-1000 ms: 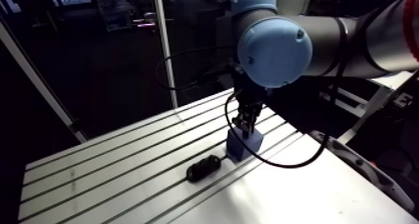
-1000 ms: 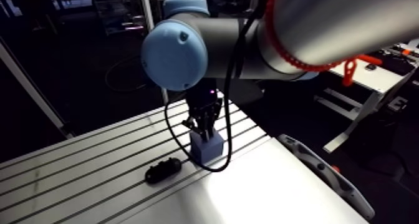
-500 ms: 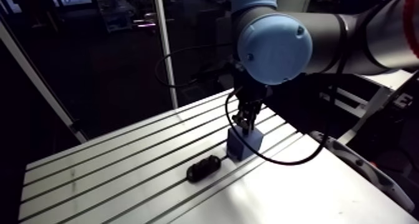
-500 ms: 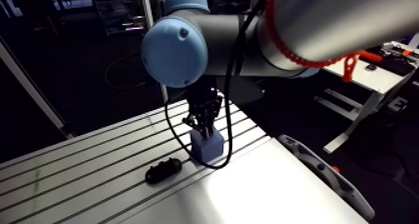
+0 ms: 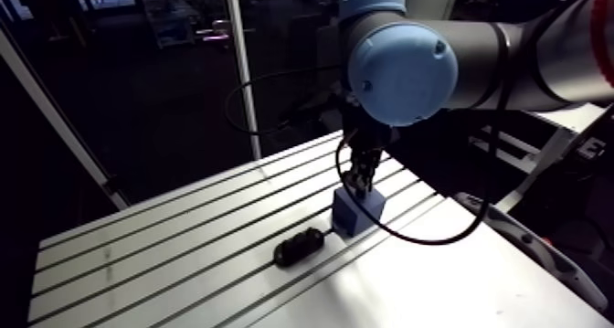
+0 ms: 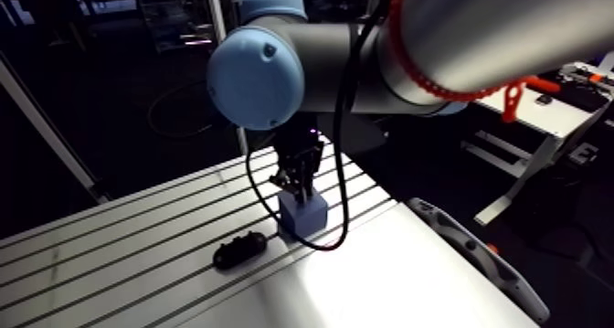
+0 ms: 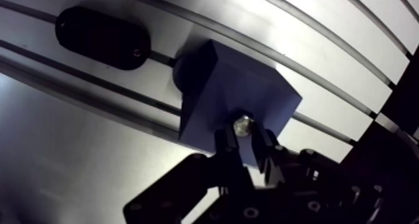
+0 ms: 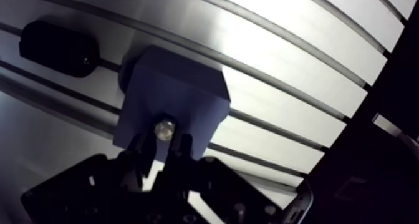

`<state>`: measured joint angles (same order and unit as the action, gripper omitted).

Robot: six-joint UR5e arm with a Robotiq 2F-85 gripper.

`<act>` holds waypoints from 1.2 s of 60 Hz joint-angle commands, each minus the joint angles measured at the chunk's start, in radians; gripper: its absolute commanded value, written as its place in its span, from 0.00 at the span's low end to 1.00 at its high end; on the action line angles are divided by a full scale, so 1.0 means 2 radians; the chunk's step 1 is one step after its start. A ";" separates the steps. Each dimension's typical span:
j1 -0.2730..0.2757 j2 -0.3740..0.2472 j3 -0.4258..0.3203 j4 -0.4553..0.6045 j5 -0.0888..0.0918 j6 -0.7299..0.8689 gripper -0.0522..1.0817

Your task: Pick up the M10 bolt and insert it into the hex recess until seated.

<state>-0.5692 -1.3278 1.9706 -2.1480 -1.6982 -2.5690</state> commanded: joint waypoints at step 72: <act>0.002 -0.004 0.000 0.001 0.000 -0.027 0.05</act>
<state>-0.5667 -1.3310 1.9724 -2.1479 -1.7058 -2.6234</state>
